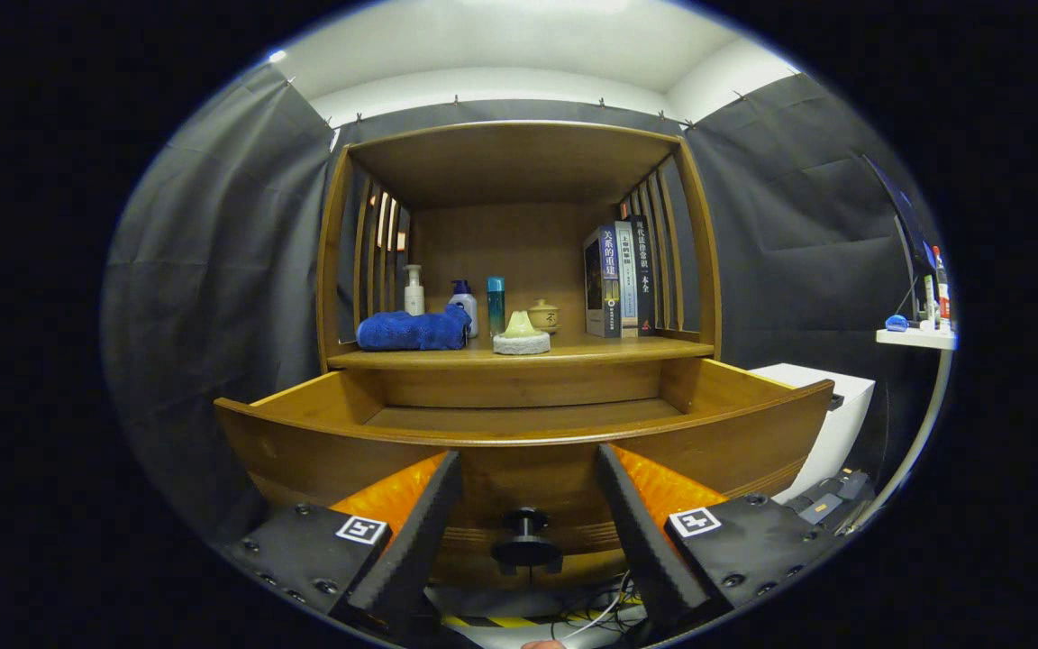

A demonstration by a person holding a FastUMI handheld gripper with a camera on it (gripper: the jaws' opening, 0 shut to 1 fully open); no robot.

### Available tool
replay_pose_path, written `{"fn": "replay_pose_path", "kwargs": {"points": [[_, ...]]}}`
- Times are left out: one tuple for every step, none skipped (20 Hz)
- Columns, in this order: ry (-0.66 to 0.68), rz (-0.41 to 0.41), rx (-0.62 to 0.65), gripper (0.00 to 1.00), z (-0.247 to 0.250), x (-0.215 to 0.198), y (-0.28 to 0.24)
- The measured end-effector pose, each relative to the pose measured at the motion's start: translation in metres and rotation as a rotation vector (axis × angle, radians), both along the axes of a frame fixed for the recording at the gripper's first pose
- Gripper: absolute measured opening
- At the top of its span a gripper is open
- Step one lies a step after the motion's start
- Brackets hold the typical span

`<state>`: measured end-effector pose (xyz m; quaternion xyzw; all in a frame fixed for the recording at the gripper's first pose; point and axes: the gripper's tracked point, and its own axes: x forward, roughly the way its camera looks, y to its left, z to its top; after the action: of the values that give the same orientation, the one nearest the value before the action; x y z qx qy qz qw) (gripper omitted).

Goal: Pull open the drawer, take out the items inside it, and place them on the countertop above the cabinet.

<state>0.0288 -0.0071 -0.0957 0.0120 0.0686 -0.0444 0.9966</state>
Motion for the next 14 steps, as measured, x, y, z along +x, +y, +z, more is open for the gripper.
{"fn": "replay_pose_path", "kwargs": {"points": [[0.002,0.0,0.01,0.98,0.001,0.001,-0.001],[0.007,0.001,0.02,0.98,0.002,0.001,-0.001],[0.007,0.002,0.025,0.98,0.002,0.004,-0.001],[0.008,0.004,0.025,0.98,0.004,0.005,-0.001],[0.007,0.005,0.025,0.98,0.004,0.006,-0.002],[0.009,0.006,0.027,0.98,0.003,0.006,-0.003],[0.009,0.008,0.032,0.98,0.004,0.009,-0.001],[0.011,0.009,0.033,0.98,0.004,0.013,-0.002],[0.012,0.009,0.032,0.98,0.004,0.017,-0.002],[0.014,0.009,0.029,0.98,0.004,0.021,-0.003],[0.016,0.008,0.029,0.98,0.004,0.026,-0.004],[0.016,0.007,0.032,0.98,0.004,0.031,-0.003],[0.015,0.005,0.031,0.98,0.004,0.037,-0.003],[0.013,0.003,0.026,0.98,0.005,0.042,-0.003]]}}
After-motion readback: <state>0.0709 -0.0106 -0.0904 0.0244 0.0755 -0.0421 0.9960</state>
